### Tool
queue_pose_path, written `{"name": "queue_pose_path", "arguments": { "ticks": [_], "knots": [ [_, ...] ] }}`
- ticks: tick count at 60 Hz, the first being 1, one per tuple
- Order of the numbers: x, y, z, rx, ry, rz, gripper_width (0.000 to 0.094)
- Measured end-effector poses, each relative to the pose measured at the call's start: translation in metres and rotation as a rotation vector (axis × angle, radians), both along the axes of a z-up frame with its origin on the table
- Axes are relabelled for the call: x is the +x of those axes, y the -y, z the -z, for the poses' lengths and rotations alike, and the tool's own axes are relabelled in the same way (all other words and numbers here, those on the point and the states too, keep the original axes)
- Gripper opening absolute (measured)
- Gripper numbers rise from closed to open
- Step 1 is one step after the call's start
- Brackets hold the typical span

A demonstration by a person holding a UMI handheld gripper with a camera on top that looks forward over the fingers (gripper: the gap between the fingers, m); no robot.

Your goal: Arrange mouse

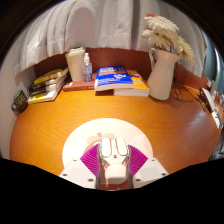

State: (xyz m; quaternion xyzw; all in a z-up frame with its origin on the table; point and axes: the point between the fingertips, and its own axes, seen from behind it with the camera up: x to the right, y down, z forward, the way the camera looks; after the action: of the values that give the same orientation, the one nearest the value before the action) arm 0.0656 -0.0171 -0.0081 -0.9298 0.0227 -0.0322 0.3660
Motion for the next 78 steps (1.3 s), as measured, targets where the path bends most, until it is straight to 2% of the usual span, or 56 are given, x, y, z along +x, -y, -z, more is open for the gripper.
{"name": "queue_pose_path", "arguments": {
  "ticks": [16,18,22,24,36,49,55,70,78],
  "knots": [
    [-0.001,0.001,0.004,0.001,-0.025,0.018,0.0548],
    [0.001,0.003,0.004,-0.011,-0.026,0.028,0.0613],
    [0.007,0.003,-0.005,-0.007,-0.015,0.030,0.0821],
    [0.007,0.003,-0.014,0.003,-0.016,0.025,0.0874],
    [0.003,0.027,-0.095,0.107,-0.063,-0.003,0.0865],
    [-0.003,0.097,-0.185,0.192,-0.078,-0.047,0.0855],
    [-0.014,0.133,-0.205,0.207,-0.081,-0.088,0.0856],
    [-0.025,0.198,-0.228,0.244,-0.075,-0.122,0.0856],
    [-0.017,0.213,-0.229,0.250,-0.080,-0.107,0.0860]
  ]
}}
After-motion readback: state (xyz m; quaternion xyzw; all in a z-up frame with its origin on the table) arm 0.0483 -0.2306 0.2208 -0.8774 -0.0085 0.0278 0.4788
